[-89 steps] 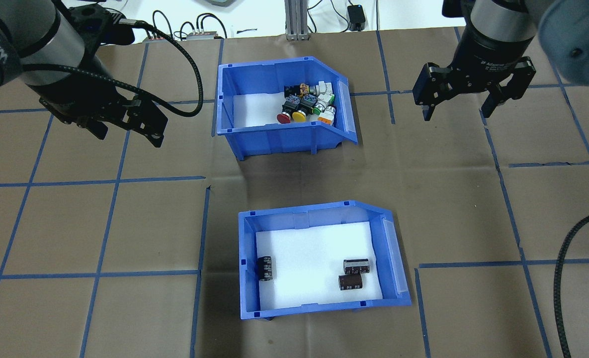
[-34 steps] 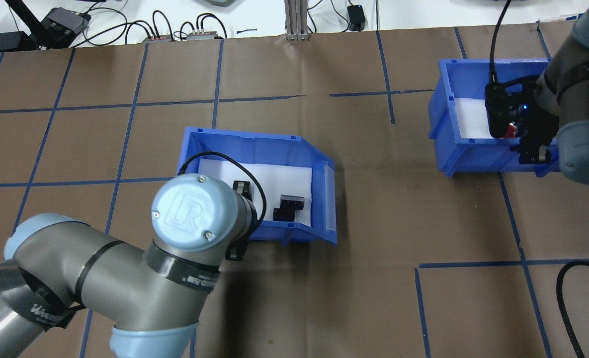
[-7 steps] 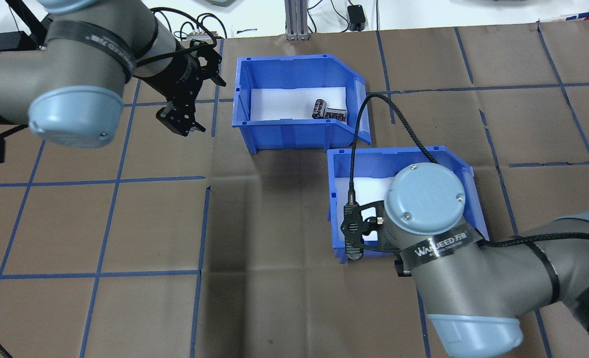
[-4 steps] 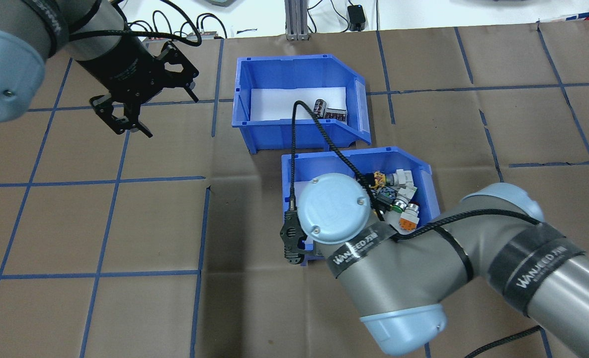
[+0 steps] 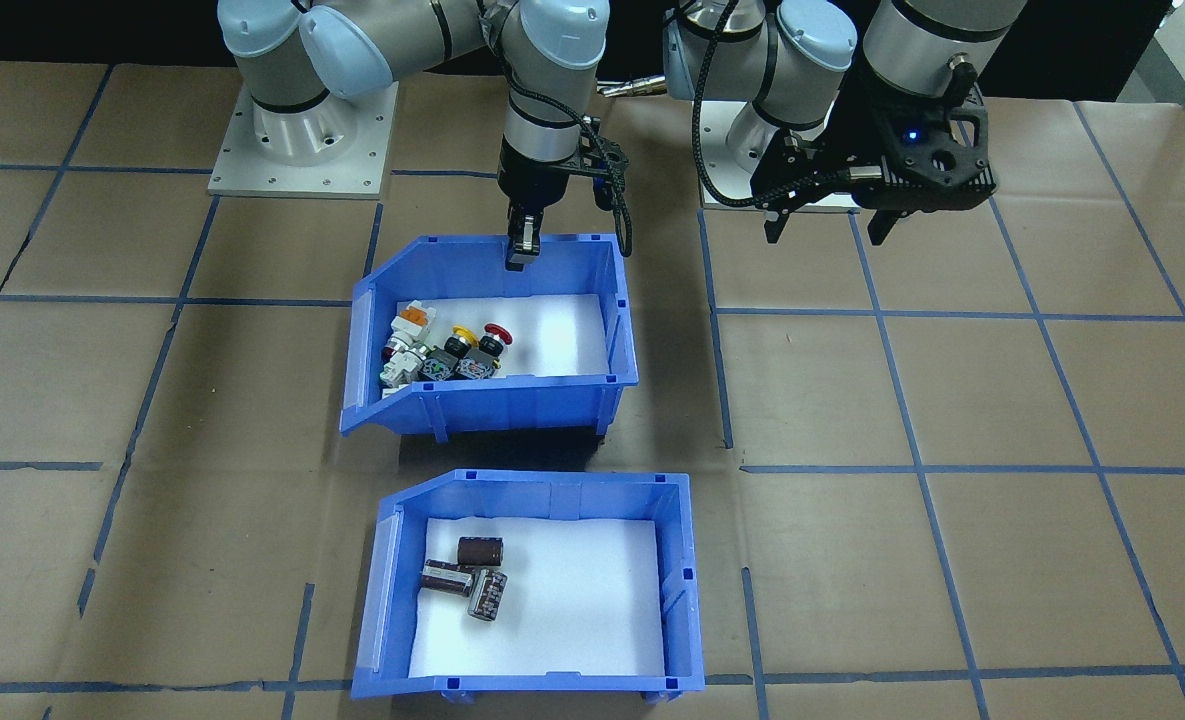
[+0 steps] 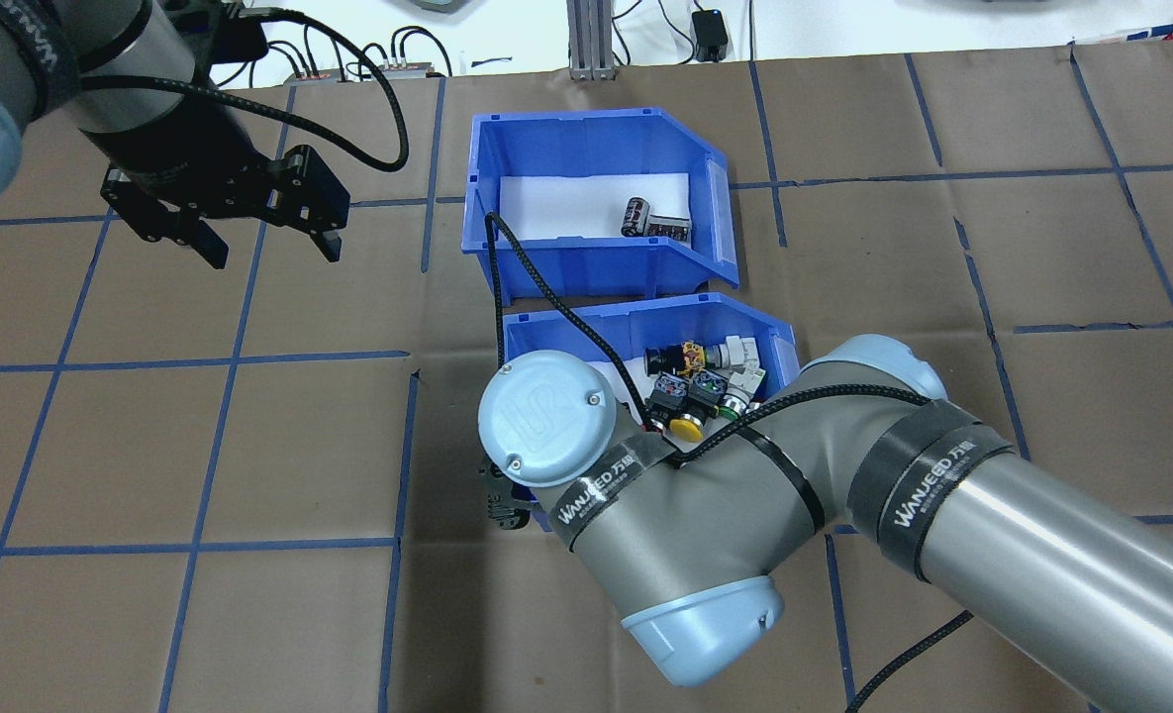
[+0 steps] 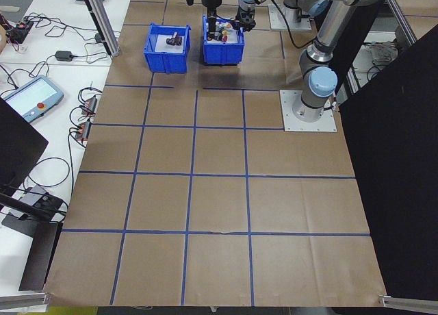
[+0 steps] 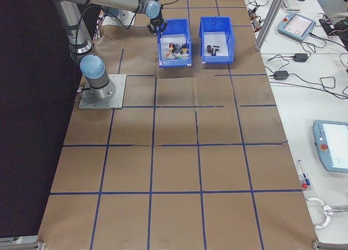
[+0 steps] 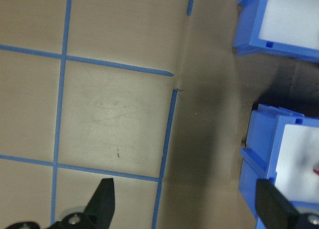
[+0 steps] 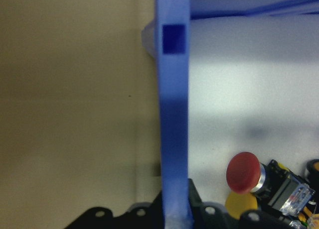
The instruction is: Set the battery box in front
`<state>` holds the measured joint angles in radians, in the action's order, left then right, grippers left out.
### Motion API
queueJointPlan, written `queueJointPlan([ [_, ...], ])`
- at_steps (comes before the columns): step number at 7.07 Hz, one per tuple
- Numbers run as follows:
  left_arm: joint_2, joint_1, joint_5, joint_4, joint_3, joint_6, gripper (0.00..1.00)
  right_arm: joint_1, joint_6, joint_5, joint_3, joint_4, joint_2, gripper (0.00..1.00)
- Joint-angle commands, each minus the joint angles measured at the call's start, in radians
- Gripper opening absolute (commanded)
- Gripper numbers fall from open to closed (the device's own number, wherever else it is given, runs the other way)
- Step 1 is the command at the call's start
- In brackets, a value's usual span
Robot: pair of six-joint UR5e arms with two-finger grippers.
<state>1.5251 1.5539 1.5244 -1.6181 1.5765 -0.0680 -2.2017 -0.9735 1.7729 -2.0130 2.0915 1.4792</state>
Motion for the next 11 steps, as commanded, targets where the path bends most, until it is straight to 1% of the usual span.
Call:
queueJointPlan([
  [1, -0.032, -0.017, -0.081, -0.034, 0.016, -0.116, 1.0, 0.003, -0.001, 0.0, -0.021, 0.001, 0.001, 0.0],
  [2, -0.033, -0.017, -0.063, -0.048, 0.013, -0.121, 1.0, 0.011, 0.005, 0.003, -0.027, 0.001, 0.001, 0.0],
  [3, -0.033, -0.017, 0.047, -0.045, 0.005, -0.181, 1.0, 0.016, 0.015, 0.003, -0.029, -0.001, 0.001, 0.02],
  [4, -0.033, -0.02, 0.078, -0.043, 0.019, -0.22, 1.0, 0.014, 0.016, 0.003, -0.029, 0.001, 0.001, 0.31],
  [5, -0.034, -0.021, 0.054, -0.043, 0.011, -0.213, 1.0, 0.023, 0.036, 0.0, -0.027, 0.002, 0.001, 0.99],
  [6, -0.037, -0.021, 0.037, -0.043, 0.017, -0.214, 1.0, 0.025, 0.047, 0.005, -0.021, 0.001, 0.007, 1.0],
  [8, -0.037, -0.021, 0.039, -0.043, 0.014, -0.216, 1.0, 0.068, 0.036, 0.002, -0.004, -0.013, 0.085, 1.0],
  [10, -0.037, -0.021, 0.037, -0.042, 0.019, -0.22, 1.0, 0.181, 0.051, -0.01, -0.003, -0.01, 0.15, 1.0],
  [11, -0.037, -0.021, 0.037, -0.043, 0.019, -0.22, 1.0, 0.251, 0.118, -0.012, -0.001, -0.01, 0.168, 1.0],
])
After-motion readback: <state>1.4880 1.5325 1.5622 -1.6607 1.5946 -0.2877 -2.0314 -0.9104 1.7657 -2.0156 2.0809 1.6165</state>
